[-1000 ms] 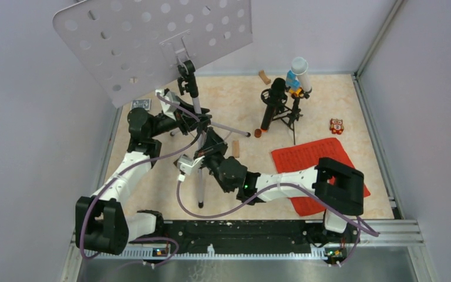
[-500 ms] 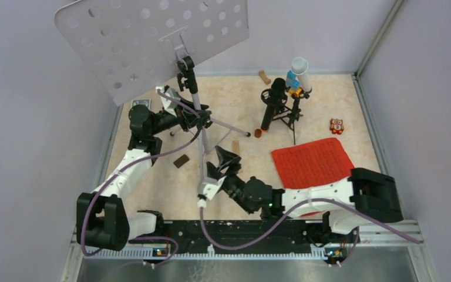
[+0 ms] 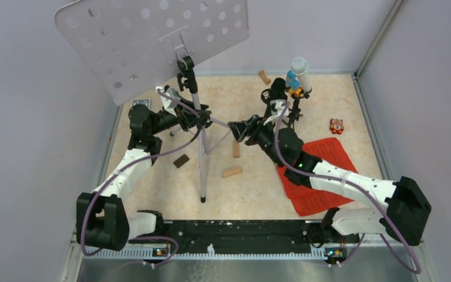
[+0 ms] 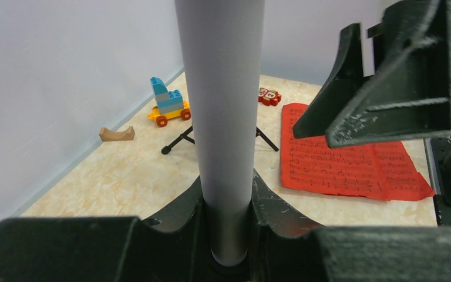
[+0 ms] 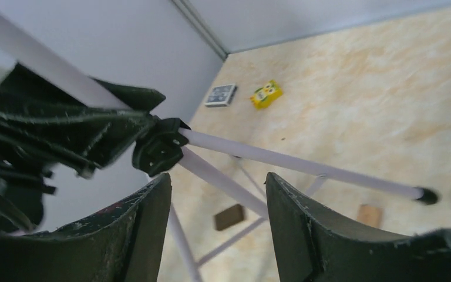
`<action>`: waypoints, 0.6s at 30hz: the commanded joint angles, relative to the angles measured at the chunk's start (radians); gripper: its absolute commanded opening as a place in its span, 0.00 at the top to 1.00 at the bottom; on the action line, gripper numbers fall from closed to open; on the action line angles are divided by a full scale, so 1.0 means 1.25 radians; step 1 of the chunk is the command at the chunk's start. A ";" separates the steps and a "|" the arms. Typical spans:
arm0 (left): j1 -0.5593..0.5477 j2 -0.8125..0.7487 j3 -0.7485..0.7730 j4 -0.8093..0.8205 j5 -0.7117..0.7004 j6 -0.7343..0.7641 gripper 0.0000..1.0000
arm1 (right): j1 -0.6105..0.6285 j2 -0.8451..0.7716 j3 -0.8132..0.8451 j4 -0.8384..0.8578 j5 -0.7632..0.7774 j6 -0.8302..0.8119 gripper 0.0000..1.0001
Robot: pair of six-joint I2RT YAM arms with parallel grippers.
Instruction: Pack up the instrument practice props
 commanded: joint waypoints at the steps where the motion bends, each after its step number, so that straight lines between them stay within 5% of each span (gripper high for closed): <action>1: -0.006 0.024 0.017 -0.034 0.001 0.039 1.00 | -0.053 0.028 0.049 -0.009 -0.164 0.428 0.41; 11: -0.006 0.028 0.015 -0.030 0.006 0.037 1.00 | -0.069 0.171 0.104 0.101 -0.246 0.694 0.46; 18: -0.006 0.025 0.017 -0.031 0.009 0.035 1.00 | -0.079 0.221 0.102 0.148 -0.271 0.738 0.61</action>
